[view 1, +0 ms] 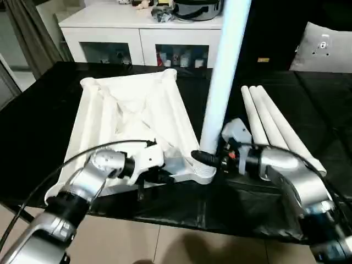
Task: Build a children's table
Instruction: Insert table leg to table base, then rotate leg to tighten
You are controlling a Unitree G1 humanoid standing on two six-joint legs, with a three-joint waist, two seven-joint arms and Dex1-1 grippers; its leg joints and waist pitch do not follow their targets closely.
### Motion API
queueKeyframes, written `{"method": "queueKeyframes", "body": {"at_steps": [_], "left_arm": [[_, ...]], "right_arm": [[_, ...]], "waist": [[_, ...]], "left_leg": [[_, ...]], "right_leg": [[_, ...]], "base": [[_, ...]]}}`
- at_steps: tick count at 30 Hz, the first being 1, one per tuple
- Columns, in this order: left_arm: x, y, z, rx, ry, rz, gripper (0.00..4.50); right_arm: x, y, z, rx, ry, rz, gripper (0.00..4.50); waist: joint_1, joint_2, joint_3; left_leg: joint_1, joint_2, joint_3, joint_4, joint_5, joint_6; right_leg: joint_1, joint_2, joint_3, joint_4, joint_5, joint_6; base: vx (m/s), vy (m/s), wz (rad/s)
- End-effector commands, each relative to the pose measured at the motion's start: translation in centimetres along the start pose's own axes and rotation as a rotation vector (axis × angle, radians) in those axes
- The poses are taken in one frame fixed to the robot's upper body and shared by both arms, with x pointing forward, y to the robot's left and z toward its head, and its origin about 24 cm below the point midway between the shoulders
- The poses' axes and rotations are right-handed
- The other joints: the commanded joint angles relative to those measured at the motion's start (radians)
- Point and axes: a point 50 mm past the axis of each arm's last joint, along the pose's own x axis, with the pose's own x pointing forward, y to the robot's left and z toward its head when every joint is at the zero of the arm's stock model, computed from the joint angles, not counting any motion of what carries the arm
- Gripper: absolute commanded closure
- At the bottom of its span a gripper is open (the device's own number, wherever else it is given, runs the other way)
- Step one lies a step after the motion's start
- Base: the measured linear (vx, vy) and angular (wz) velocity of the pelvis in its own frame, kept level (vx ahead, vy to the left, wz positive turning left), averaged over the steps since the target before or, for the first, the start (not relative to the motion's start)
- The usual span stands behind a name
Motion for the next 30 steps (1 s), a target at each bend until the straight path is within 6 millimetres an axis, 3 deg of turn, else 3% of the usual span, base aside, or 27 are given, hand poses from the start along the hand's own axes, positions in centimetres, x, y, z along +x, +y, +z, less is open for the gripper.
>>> {"method": "queueKeyframes", "body": {"at_steps": [1, 6, 9, 12, 13, 14, 16, 18, 19, 20, 21, 25, 28, 30], "left_arm": [[-0.7, 1.0, 1.8, 0.102, -0.008, 0.012, 4.50], [-1.1, 1.3, 1.3, 0.075, 0.012, 0.039, 4.50], [-1.2, 1.1, 0.9, -0.011, -0.010, 0.092, 4.50], [-1.2, 0.8, 0.6, -0.094, -0.033, 0.153, 4.50], [-1.2, 0.7, 0.6, -0.099, -0.034, 0.159, 4.50], [-1.0, 0.3, 0.5, -0.172, -0.044, 0.247, 4.50], [-0.5, -0.3, 0.7, -0.211, -0.047, 0.326, 4.50], [0.0, -0.7, 1.0, -0.226, -0.047, 0.358, 4.50], [0.3, -0.9, 1.2, -0.233, -0.046, 0.374, 4.50], [1.5, -1.5, 2.3, -0.266, -0.063, 0.413, 4.50], [2.3, -1.9, 3.2, -0.276, -0.080, 0.423, 4.50], [3.7, -2.7, 4.6, -0.264, -0.098, 0.385, 4.50], [3.5, -2.7, 4.6, -0.268, -0.077, 0.415, 4.50], [3.3, -2.6, 4.6, -0.275, -0.070, 0.438, 4.50]], "right_arm": [[0.4, 1.7, -6.1, 0.157, 0.265, 0.049, 2.63], [0.6, 1.8, -6.0, 0.169, 0.246, 0.042, 2.63], [0.9, 1.8, -6.0, 0.195, 0.227, -0.030, 2.63], [1.3, 1.5, -6.0, 0.214, 0.218, -0.128, 2.63], [1.4, 1.5, -6.0, 0.217, 0.218, -0.136, 2.63], [2.0, 1.1, -5.9, 0.261, 0.224, -0.276, 2.63], [2.8, 0.8, -5.5, 0.293, 0.222, -0.382, 2.63], [3.4, 0.8, -5.2, 0.303, 0.212, -0.419, 2.63], [3.7, 0.7, -5.1, 0.308, 0.206, -0.434, 2.63], [4.6, 0.7, -4.7, 0.346, 0.190, -0.477, 2.63], [5.2, 0.8, -4.6, 0.362, 0.189, -0.499, 2.63], [6.1, 1.1, -4.7, 0.375, 0.209, -0.501, 2.63], [6.6, 1.4, -4.6, 0.369, 0.232, -0.503, 2.63], [6.7, 1.4, -4.5, 0.360, 0.233, -0.502, 2.63]], "waist": [[-0.001, 0.001, -0.028], [-0.003, 0.002, -0.028], [-0.004, 0.001, -0.025], [-0.009, 0.001, -0.017], [-0.015, 0.001, -0.012], [-0.020, -0.002, -0.007], [-0.034, -0.004, -0.007], [-0.042, 0.000, -0.013], [-0.043, -0.002, -0.016], [-0.046, -0.013, -0.016], [-0.051, -0.011, -0.017], [-0.047, -0.018, -0.023], [-0.047, -0.024, -0.027], [-0.046, -0.026, -0.028]], "left_leg": [[0.013, 0.075, -0.027, -0.095, -0.373, -0.032], [0.011, 0.077, -0.027, -0.099, -0.364, -0.033], [0.012, 0.077, -0.026, -0.102, -0.373, -0.037], [0.013, 0.075, -0.029, -0.109, -0.412, -0.048], [0.017, 0.075, -0.031, -0.111, -0.448, -0.055], [0.022, 0.074, -0.034, -0.113, -0.480, -0.063], [0.007, 0.071, -0.044, -0.124, -0.477, -0.073], [0.002, 0.070, -0.045, -0.129, -0.443, -0.074], [0.009, 0.071, -0.040, -0.125, -0.431, -0.071], [0.009, 0.070, -0.036, -0.123, -0.420, -0.066], [0.007, 0.072, -0.028, -0.119, -0.372, -0.057], [0.004, 0.065, -0.021, -0.112, -0.313, -0.034], [0.000, 0.064, -0.018, -0.111, -0.263, -0.026], [0.001, 0.064, -0.017, -0.110, -0.255, -0.022]], "right_leg": [[0.008, -0.101, 0.059, -0.104, -0.320, -0.185], [0.008, -0.098, 0.057, -0.100, -0.261, -0.194], [0.007, -0.099, 0.058, -0.102, -0.273, -0.195], [0.004, -0.102, 0.061, -0.108, -0.376, -0.174], [-0.003, -0.103, 0.062, -0.116, -0.450, -0.160], [-0.007, -0.106, 0.065, -0.123, -0.532, -0.140], [0.003, -0.106, 0.056, -0.122, -0.584, -0.107], [0.005, -0.100, 0.051, -0.123, -0.531, -0.096], [-0.002, -0.098, 0.054, -0.124, -0.480, -0.105], [-0.004, -0.096, 0.056, -0.126, -0.455, -0.112], [-0.002, -0.091, 0.058, -0.120, -0.354, -0.149], [0.003, -0.086, 0.055, -0.121, -0.293, -0.144], [0.010, -0.083, 0.053, -0.114, -0.195, -0.150], [0.013, -0.086, 0.052, -0.114, -0.196, -0.153]], "base": [[0.000, 0.000, 0.00], [0.000, 0.000, 0.00], [0.000, 0.000, 0.00], [0.000, 0.000, 0.00], [0.000, 0.000, 0.00], [0.000, 0.000, 0.00], [0.000, 0.000, 0.00], [0.001, 0.006, -0.11], [0.000, 0.000, 0.00], [0.000, 0.000, 0.00], [0.000, 0.000, 0.00], [0.000, 0.000, 0.00], [0.000, 0.000, 0.00], [0.000, 0.000, 0.00]]}}
